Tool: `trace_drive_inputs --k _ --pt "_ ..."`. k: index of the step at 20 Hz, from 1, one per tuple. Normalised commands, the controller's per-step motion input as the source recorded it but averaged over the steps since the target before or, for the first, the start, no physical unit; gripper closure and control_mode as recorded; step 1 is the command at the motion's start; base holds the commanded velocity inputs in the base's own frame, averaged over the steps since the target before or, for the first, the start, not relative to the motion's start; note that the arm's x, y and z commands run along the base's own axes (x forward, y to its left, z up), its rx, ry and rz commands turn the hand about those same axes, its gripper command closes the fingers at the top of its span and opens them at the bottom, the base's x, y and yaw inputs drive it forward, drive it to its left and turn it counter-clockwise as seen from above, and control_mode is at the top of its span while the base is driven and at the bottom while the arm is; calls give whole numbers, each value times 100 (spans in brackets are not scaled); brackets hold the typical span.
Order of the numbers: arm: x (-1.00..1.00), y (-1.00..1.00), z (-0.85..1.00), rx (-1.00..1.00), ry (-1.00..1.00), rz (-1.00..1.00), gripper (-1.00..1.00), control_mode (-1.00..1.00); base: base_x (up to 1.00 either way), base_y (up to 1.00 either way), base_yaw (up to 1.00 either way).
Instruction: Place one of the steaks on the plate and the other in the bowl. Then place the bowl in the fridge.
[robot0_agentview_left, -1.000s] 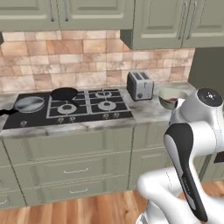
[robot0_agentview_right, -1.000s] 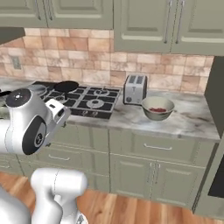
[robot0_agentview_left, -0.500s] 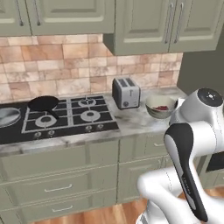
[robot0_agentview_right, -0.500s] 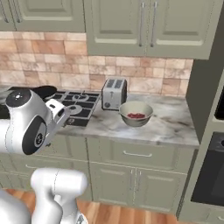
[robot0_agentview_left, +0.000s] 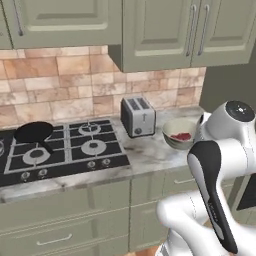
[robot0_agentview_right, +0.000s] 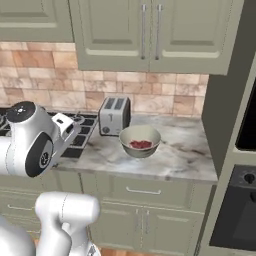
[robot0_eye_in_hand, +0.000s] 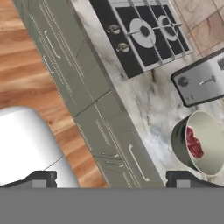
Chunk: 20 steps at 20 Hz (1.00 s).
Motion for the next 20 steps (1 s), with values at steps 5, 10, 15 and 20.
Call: trace_drive_inputs --k 5,10,15,20 --pt "0 0 0 0 0 0 -100 100 47 -40 -8" --pt "0 0 0 0 0 0 -100 100 42 -39 -8" --pt "0 0 0 0 0 0 -100 100 45 -26 -7" --pt "0 0 0 0 0 0 -100 100 38 -27 -5"
